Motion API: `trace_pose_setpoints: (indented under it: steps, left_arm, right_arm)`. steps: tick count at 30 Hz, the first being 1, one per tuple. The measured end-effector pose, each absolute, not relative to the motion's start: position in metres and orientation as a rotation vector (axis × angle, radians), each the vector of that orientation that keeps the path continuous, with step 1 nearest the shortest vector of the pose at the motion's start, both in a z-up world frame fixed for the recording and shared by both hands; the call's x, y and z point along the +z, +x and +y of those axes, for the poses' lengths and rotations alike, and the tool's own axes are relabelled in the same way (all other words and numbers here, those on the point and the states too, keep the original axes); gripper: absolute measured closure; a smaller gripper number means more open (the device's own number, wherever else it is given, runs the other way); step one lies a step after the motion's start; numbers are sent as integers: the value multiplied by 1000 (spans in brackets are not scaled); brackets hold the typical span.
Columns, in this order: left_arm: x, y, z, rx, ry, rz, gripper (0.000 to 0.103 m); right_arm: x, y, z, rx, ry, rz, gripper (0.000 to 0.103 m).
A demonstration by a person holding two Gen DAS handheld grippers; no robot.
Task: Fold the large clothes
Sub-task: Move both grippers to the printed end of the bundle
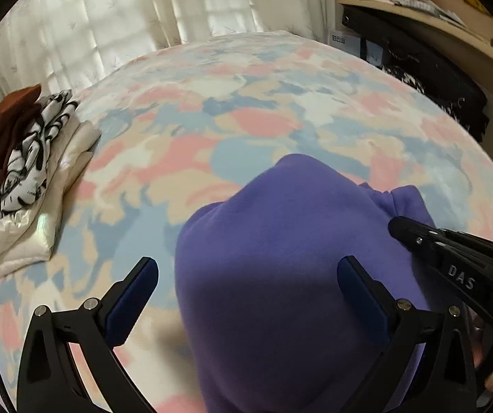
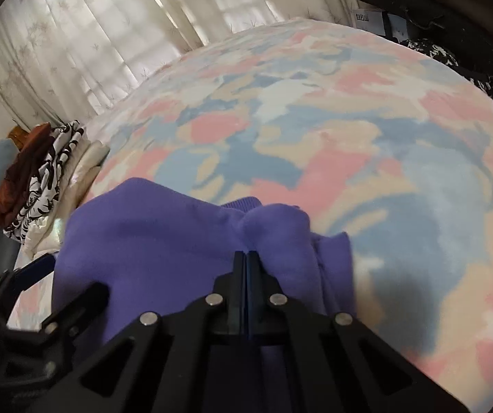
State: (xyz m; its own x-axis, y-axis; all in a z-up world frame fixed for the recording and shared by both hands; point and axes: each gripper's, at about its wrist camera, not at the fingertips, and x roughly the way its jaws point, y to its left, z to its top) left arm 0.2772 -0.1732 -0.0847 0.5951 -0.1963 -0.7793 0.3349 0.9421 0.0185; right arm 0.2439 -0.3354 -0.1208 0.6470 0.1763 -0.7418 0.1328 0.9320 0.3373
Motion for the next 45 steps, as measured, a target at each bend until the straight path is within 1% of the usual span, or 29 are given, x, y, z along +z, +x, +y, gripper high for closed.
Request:
trace_pose_setpoints:
  steps: [2,5,8,10,11,13,15,16,17,18,20,29,35,41,43,45]
  left_arm:
    - [-88,281,-172,-319,149,894,0]
    - [-91,288,-158,-363,43,935,0]
    - [-89,290,-147,-399,-15,959,0]
    - [-81,288,-138,-394,-36,971,0]
    - [-77,285,-135,-389,-38,969,0]
    - [-69,277,-126,-368,-28,956,0]
    - [-64,269,-116,-366,-32,950,0]
    - [-62,264,-111,-363,-34,952,0]
    - [-61,258,-106,-363,-36,957,0]
    - [-60,251,-101,-375,-41,969,0]
    - [-60,240,-95,-401,-46,995,0]
    - [-72,184,-92,-472,-81,1102,1]
    - [-68,159,-88,-493,-116,1067,1]
    - [-73,148,-85,-495,-149,1079,1]
    - [-77,146,-86,-496,-150,1083,1]
    - [-80,146,-87,-498,-158,1085,1]
  right_arm:
    - [-127,243,-336,23,392,854,103]
    - [-128,247,-327,-5,340,847,103]
    - [-120,248,-320,-18,290,860,103]
    - [-113,247,-323,0,313,877,103]
    - [-108,244,-325,12,337,887,100]
    - [-96,235,-326,27,357,905,98]
    - [-83,220,-324,44,352,913,88]
    - [-78,212,-323,63,352,915,85]
    - [-72,202,-321,78,346,916,79]
    - [-68,194,-320,87,336,917,76]
    - [-60,174,-318,105,320,915,74]
    - [-53,110,-317,161,335,920,71]
    - [-65,85,-316,179,346,952,70]
    - [-73,73,-321,185,363,974,70]
    - [-74,72,-324,183,361,975,65]
    - [-74,71,-327,181,360,969,52]
